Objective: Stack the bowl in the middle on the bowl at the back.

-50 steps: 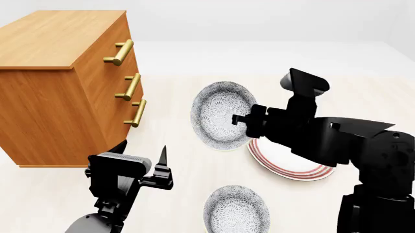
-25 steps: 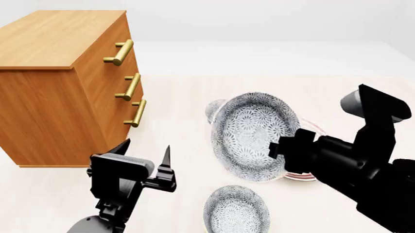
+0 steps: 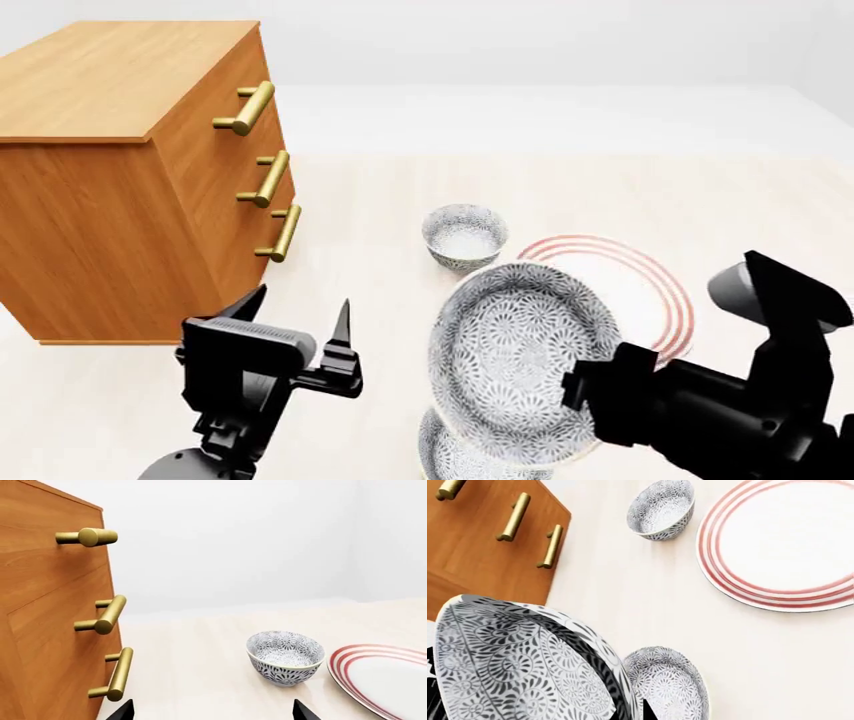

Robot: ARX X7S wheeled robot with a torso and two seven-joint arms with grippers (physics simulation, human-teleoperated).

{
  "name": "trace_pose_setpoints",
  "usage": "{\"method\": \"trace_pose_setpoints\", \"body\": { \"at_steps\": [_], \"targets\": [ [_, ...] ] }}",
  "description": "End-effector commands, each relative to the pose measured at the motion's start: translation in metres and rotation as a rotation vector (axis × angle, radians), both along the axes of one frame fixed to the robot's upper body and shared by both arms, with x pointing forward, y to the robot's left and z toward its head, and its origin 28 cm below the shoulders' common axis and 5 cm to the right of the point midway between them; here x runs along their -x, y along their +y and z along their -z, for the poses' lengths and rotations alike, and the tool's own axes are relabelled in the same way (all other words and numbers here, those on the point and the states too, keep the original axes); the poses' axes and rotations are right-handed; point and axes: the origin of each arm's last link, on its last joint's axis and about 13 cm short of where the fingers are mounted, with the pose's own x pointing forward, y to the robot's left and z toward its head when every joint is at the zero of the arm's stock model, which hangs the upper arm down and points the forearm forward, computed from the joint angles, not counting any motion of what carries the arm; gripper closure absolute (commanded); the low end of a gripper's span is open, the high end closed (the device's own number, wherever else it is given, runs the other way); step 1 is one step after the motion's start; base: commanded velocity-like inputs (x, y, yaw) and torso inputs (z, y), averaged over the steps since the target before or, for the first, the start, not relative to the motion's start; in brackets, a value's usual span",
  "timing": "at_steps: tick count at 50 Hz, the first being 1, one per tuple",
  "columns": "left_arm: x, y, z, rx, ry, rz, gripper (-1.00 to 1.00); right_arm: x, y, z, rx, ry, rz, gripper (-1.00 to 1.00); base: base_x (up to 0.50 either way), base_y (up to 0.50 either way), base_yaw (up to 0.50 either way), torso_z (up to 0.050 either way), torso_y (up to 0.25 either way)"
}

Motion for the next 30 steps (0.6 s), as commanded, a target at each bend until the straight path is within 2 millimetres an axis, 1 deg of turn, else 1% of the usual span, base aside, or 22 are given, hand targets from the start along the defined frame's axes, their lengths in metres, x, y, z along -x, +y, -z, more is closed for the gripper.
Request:
{"method": "trace_pose_setpoints", "body": {
  "at_steps": [1,13,26,30],
  "targets": [
    [0.001,0.000,0.000,0.000,-0.004,-0.004,-1.00,0.002,0.000,0.006,-0.021,0.049,-0.008,1.00,0.00,0.00,0.00,0.000,0.000],
    [0.001,0.002,0.002,-0.001,-0.002,-0.018,-1.00,-0.003,0.000,0.015,-0.037,0.096,-0.025,1.00,0.00,0.00,0.00,0.000,0.001],
    [0.000,0.004,0.004,-0.001,0.001,-0.033,-1.00,-0.008,-0.002,0.023,-0.060,0.139,-0.004,1.00,0.00,0.00,0.00,0.000,0.000],
    [0.000,0.004,0.004,-0.001,0.002,-0.035,-1.00,-0.009,-0.002,0.023,-0.062,0.147,-0.006,1.00,0.00,0.00,0.00,0.000,0.000]
  ]
}}
